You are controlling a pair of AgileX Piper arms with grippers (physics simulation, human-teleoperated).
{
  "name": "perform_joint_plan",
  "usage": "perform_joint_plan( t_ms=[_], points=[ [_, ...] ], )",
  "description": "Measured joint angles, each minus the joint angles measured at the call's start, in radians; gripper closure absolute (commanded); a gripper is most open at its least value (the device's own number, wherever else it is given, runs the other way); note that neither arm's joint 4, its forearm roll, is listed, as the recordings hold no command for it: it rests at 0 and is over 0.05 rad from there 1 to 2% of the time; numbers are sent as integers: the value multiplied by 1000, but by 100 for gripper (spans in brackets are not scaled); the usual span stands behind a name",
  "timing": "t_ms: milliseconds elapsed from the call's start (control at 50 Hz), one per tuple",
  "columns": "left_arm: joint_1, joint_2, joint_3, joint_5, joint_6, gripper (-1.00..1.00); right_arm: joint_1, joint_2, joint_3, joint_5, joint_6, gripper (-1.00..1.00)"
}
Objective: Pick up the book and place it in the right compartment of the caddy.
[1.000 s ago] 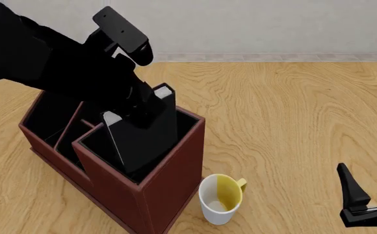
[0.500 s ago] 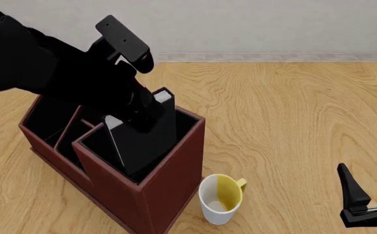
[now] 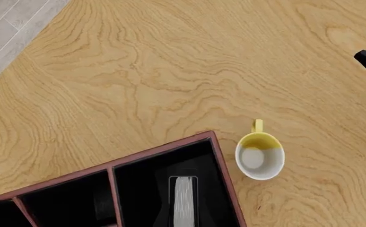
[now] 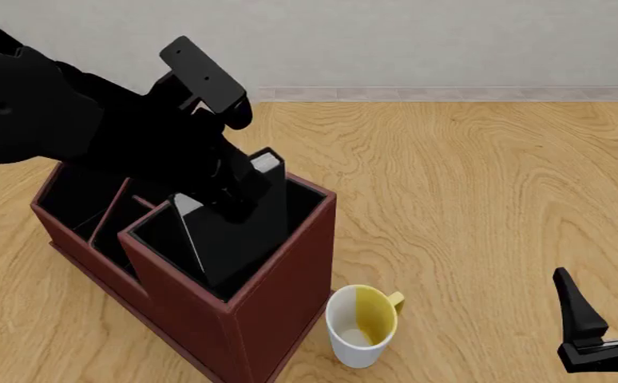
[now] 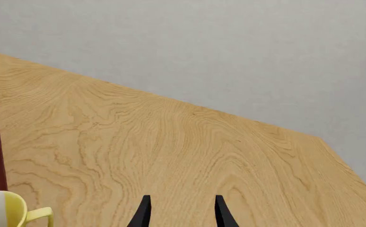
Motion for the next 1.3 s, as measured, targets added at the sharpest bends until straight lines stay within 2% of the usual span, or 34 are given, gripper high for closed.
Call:
perform_joint_plan(
  t_ms=[1300],
  points=[
    [11,2,91,-94,-2,100,-1,6,0,-4,-2,-100]
  ],
)
